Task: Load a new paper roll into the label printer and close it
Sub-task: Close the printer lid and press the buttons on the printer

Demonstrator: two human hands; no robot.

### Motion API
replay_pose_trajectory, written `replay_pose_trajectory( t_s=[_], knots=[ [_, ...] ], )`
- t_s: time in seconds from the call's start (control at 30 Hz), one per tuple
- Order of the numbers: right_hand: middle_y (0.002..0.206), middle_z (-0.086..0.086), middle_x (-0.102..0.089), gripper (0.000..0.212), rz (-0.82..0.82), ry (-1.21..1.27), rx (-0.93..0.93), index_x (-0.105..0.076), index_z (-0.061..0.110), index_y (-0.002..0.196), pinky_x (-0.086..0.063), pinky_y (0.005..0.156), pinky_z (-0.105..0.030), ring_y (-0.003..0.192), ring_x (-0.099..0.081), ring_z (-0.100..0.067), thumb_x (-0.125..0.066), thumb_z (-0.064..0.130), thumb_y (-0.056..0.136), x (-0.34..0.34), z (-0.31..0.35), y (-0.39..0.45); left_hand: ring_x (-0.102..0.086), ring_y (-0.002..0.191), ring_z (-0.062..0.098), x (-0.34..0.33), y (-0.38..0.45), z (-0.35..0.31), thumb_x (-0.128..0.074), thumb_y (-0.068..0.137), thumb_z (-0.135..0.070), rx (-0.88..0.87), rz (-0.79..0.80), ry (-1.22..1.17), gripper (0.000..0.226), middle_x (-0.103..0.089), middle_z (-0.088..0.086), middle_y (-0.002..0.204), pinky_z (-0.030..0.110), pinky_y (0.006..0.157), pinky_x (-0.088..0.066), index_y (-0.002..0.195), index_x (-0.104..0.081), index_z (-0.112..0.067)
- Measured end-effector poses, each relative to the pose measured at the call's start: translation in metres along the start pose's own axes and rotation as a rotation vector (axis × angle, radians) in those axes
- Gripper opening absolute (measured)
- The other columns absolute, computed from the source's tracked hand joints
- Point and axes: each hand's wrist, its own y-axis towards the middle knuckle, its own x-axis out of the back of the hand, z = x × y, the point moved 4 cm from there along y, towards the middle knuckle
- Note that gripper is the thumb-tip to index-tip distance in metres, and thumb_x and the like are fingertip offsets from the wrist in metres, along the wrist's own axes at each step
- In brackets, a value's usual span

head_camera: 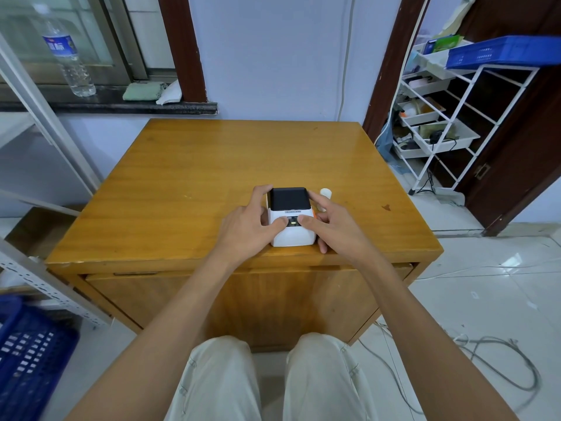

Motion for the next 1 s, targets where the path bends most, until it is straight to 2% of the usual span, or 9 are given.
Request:
replay_pose_trajectory(
  t_s=[0.07, 0.13, 0.27, 0.37, 0.47, 0.57, 0.8, 1.0],
  knots=[
    [0.083, -0.026, -0.068, 0.068, 0.002, 0.006, -0.003, -0.037, 0.034, 0.163, -0.048, 0.056, -0.021, 0.043, -0.053, -0.009, -0.067, 0.034, 0.101, -0.0001, -0.0007, -0.0001, -0.064, 0.067, 0.016, 0.0003, -0.0002, 0.0, -0.059, 0.092, -0.053, 0.001, 0.0, 0.002, 0.072, -0.062, -0.01, 0.071, 0.034, 0.058, -0.045, 0.155, -0.031, -0.033],
    [0.075, -0.015, -0.066, 0.068, 0.005, 0.009, -0.003, -0.038, 0.034, 0.162, -0.047, 0.055, -0.02, 0.043, -0.053, -0.009, -0.067, 0.034, 0.101, -0.0001, -0.0016, -0.0001, -0.063, 0.067, 0.016, 0.0004, -0.0009, 0.0002, -0.058, 0.092, -0.054, -0.003, 0.0, 0.006, 0.072, -0.062, -0.01, 0.071, 0.034, 0.058, -0.046, 0.155, -0.031, -0.032],
    [0.073, -0.007, -0.067, 0.068, -0.004, 0.007, -0.018, -0.038, 0.034, 0.162, -0.046, 0.052, -0.02, 0.043, -0.053, -0.01, -0.067, 0.033, 0.101, -0.0005, -0.0013, 0.0002, -0.061, 0.065, 0.014, -0.0003, -0.0005, 0.0004, -0.056, 0.09, -0.057, -0.009, -0.005, 0.004, 0.074, -0.06, -0.011, 0.07, 0.034, 0.057, -0.043, 0.155, -0.031, -0.033],
    [0.078, -0.01, -0.073, 0.069, 0.0, 0.012, -0.034, -0.037, 0.033, 0.163, -0.047, 0.053, -0.021, 0.043, -0.053, -0.011, -0.068, 0.033, 0.101, -0.0009, 0.0003, 0.0003, -0.061, 0.065, 0.013, -0.0006, -0.0002, 0.0012, -0.057, 0.091, -0.055, -0.005, -0.007, 0.013, 0.073, -0.06, -0.012, 0.07, 0.033, 0.056, -0.041, 0.155, -0.03, -0.033],
    [0.094, -0.013, -0.08, 0.07, 0.005, 0.017, -0.045, -0.036, 0.032, 0.163, -0.05, 0.057, -0.023, 0.043, -0.054, -0.011, -0.068, 0.033, 0.101, -0.0009, 0.0017, 0.0005, -0.061, 0.065, 0.013, -0.0009, -0.0002, 0.0014, -0.057, 0.092, -0.055, -0.002, -0.003, 0.016, 0.073, -0.062, -0.01, 0.072, 0.032, 0.056, -0.04, 0.155, -0.03, -0.032],
    [0.096, -0.012, -0.08, 0.07, 0.005, 0.015, -0.049, -0.036, 0.033, 0.163, -0.05, 0.057, -0.022, 0.044, -0.054, -0.011, -0.068, 0.033, 0.101, -0.0009, 0.0012, 0.0009, -0.06, 0.064, 0.014, -0.0009, 0.0, 0.0008, -0.058, 0.093, -0.054, 0.003, 0.002, 0.01, 0.072, -0.06, -0.011, 0.07, 0.032, 0.056, -0.039, 0.155, -0.03, -0.032],
    [0.101, -0.023, -0.076, 0.068, 0.005, 0.019, -0.055, -0.036, 0.035, 0.162, -0.051, 0.054, -0.029, 0.044, -0.054, -0.013, -0.066, 0.033, 0.102, -0.0025, 0.0, 0.002, -0.06, 0.063, 0.012, -0.0007, 0.0, 0.0009, -0.059, 0.093, -0.053, 0.005, -0.002, 0.02, 0.072, -0.06, -0.011, 0.068, 0.032, 0.055, -0.039, 0.156, -0.03, -0.032],
    [0.102, -0.023, -0.076, 0.068, 0.016, 0.018, -0.054, -0.036, 0.037, 0.162, -0.053, 0.061, -0.033, 0.045, -0.056, -0.013, -0.067, 0.033, 0.102, -0.0009, 0.0015, 0.0013, -0.062, 0.065, 0.015, -0.0011, 0.0005, 0.0008, -0.058, 0.092, -0.053, 0.013, 0.006, 0.006, 0.072, -0.061, -0.009, 0.069, 0.033, 0.056, -0.039, 0.155, -0.03, -0.032]
  ],
)
